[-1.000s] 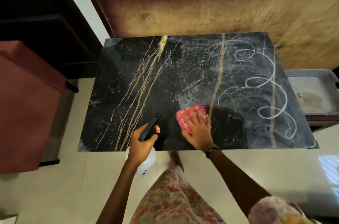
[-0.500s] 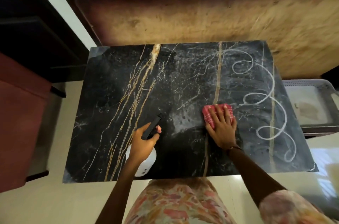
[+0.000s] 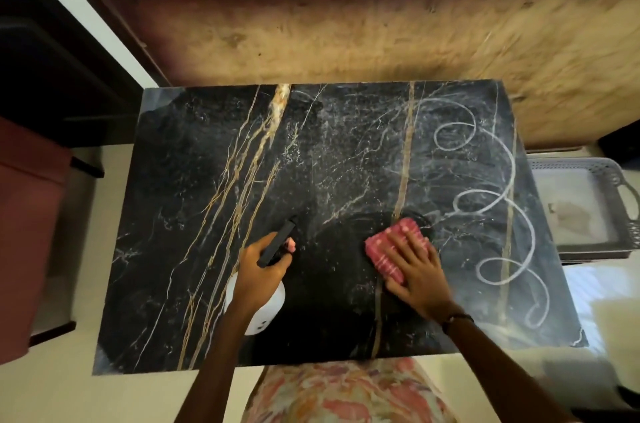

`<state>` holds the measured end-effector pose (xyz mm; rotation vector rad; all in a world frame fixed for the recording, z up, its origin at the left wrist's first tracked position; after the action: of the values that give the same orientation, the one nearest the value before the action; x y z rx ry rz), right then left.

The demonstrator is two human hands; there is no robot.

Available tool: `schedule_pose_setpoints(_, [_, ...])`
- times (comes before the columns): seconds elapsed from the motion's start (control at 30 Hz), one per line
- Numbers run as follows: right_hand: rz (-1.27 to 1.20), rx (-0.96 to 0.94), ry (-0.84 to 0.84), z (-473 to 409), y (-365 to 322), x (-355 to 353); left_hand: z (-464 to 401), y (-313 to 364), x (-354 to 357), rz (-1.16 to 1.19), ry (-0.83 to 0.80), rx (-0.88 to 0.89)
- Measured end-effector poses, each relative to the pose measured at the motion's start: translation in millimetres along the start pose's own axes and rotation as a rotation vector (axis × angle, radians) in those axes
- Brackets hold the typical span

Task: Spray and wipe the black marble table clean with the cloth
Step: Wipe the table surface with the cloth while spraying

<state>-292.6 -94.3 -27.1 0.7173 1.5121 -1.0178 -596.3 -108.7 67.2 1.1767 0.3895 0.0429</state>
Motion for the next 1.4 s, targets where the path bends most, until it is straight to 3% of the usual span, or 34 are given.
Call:
schedule_pose_setpoints(0.13, [-0.032,0.299,-0.002,-56,33,-10,-8,4,3,-0.012,0.029,-0.005])
schedule_pose_setpoints(0.23, [-0.035,0.313,-0.012,-103,3,-2,-17,3,7,-0.015,0.053,-0.032])
schedule_pose_setpoints(0.43, [-0.104,-0.175,-0.089,-107,-92,22,-33,18,22,-0.019,0.065,-0.048])
schedule_pose_setpoints(0.57, [-0.013,-0.464,-0.128,-72,-59,23,-47,28,33,-0.001,0.061,-0.026])
schedule_pose_setpoints(0.63, [0.012,-0.424,-0.083,-69,-17,11,-53,31,37,-0.02,0.056,-0.019])
schedule_pose_setpoints(0.77, [-0.026,-0.08,-0.042,-103,59,-12,-62,38,43,-0.043,0.034,-0.004])
schedule_pose_setpoints(0.9, [-0.015,0.126,-0.047,-168,49,-9,-71,39,46,-0.047,0.029,-0.02])
schedule_pose_setpoints(1.0, [-0.063,0.07,-0.056,-196,-2,4,-77,42,45,-0.019,0.048,-0.027])
schedule_pose_setpoints(1.1, [-0.065,-0.22,-0.088,-185,-57,16,-84,44,44,-0.033,0.06,-0.058])
schedule_pose_setpoints(1.23, [-0.022,-0.482,-0.087,-154,-39,18,-97,48,44,-0.024,0.059,-0.045])
schedule_pose_setpoints(1.3, [0.008,-0.416,-0.052,-154,3,10,-104,52,43,-0.034,0.059,-0.024])
schedule_pose_setpoints(1.4, [-0.013,-0.14,-0.021,-179,68,-7,-112,56,42,-0.032,0.056,-0.033])
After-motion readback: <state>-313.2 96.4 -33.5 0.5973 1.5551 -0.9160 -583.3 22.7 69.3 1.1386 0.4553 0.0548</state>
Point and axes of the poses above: each hand's wrist, its own z-axis away from the middle knuckle, its own x-axis out of the palm, y = z × x, the point moved 5 cm from there along -z, towards the middle knuckle, and after that the axes turned 7 degrees about y, right-handed, at the moved point
